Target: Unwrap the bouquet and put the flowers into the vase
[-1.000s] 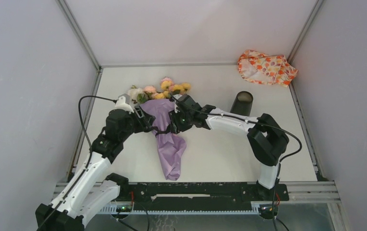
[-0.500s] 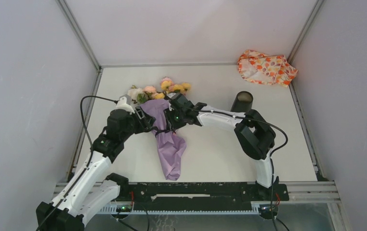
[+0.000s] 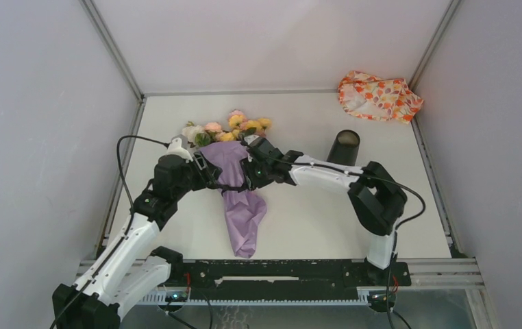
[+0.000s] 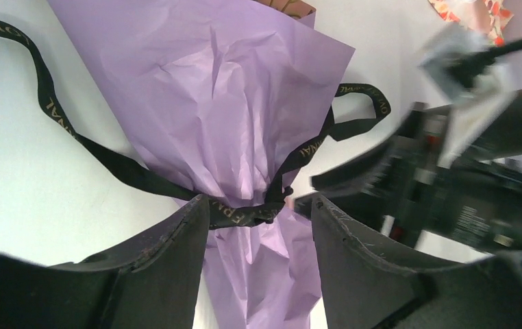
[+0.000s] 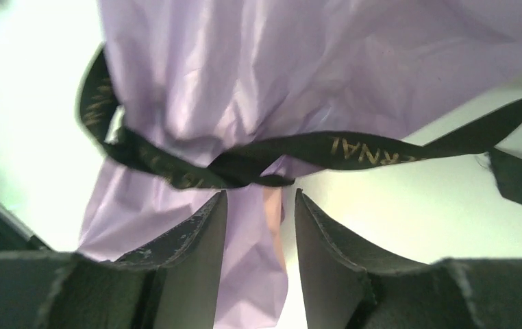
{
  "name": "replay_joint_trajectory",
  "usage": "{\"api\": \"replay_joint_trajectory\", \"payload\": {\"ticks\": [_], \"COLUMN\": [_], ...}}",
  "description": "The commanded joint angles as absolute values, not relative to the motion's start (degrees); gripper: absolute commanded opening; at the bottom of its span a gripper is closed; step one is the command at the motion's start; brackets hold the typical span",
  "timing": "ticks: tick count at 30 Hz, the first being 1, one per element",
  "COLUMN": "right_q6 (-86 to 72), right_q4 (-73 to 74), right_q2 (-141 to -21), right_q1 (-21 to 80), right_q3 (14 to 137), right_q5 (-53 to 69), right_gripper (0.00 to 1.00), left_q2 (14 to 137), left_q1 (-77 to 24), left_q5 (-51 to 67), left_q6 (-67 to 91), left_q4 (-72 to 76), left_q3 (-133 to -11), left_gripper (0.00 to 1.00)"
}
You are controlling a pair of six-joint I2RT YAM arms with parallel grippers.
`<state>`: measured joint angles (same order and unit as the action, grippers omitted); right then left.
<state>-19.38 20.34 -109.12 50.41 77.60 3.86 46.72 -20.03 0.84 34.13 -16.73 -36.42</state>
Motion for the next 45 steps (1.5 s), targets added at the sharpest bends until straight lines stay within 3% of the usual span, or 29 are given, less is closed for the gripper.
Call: {"api": "replay_joint_trajectory", "payload": {"ticks": [1, 23, 30, 37, 45], "right_q6": [-17.84, -13.46, -13.43, -13.55, -13.59], "right_q4": [19.38, 16.69, 15.30, 16.30, 17.89], "right_q2": [-99.33, -110.27, -112.66, -111.92, -104.81], "right_q1": [52.09, 51.99, 50.85, 51.74, 52.51], "right_q3": [76.74, 77.49, 79.43, 81.91, 81.11], "right_q5": [-1.23, -2.89, -3.16, -4.79, -10.89], "right_gripper": [0.50, 0.48, 0.40, 0.21, 0.21], "left_q2": [47.17, 47.61, 48.05, 49.04, 49.16], "left_q1": [-20.30, -20.30, -20.26, -20.35, -20.35], "left_q5": [2.17, 1.96, 2.13, 2.16, 6.17], "left_q6": [34.29, 34.42, 34.50, 34.33, 34.30], "left_q4": [-13.80, -13.45, -13.10, -12.84, -11.12], "left_q3": [-36.06, -35.78, -35.33, -34.98, -35.11], "left_gripper": [0.62, 0.62, 0.62, 0.62, 0.63]}}
